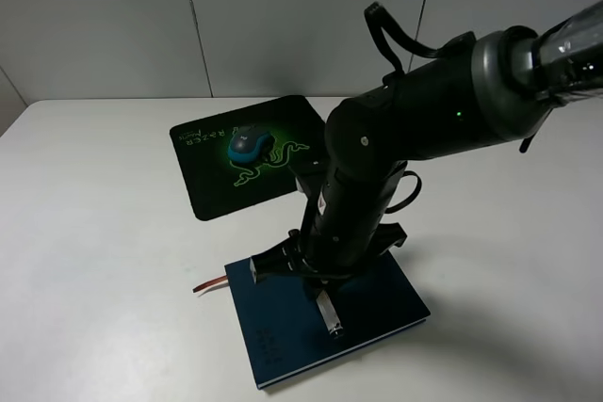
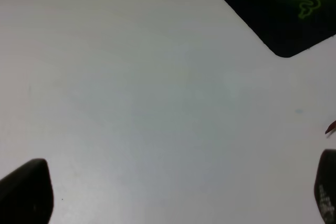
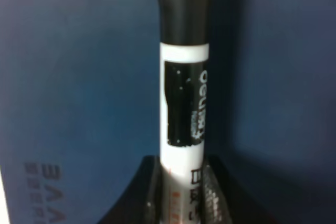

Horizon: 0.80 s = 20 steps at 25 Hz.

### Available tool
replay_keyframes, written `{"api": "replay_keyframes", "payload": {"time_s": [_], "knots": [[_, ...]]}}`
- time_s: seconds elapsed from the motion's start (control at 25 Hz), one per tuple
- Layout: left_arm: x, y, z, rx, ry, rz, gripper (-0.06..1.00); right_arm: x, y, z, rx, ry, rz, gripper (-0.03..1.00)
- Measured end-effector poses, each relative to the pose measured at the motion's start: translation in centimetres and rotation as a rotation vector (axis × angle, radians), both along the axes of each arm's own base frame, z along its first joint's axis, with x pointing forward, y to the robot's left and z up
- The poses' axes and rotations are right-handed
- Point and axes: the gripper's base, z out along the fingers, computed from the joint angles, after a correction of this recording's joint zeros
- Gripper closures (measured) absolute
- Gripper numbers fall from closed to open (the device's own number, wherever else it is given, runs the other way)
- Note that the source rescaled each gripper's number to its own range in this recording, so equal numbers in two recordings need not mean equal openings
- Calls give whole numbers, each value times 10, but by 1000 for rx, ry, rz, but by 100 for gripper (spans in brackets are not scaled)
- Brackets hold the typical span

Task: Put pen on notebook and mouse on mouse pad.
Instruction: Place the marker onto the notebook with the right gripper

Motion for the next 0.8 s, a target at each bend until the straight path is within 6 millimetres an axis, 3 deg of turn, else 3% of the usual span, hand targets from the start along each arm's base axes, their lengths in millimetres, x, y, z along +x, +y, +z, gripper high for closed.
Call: {"api": "replay_keyframes", "payload": {"time_s": [0.8], "knots": [[0, 0, 0, 0, 0, 0, -5, 0, 0, -8, -24, 20, 2, 97]]}}
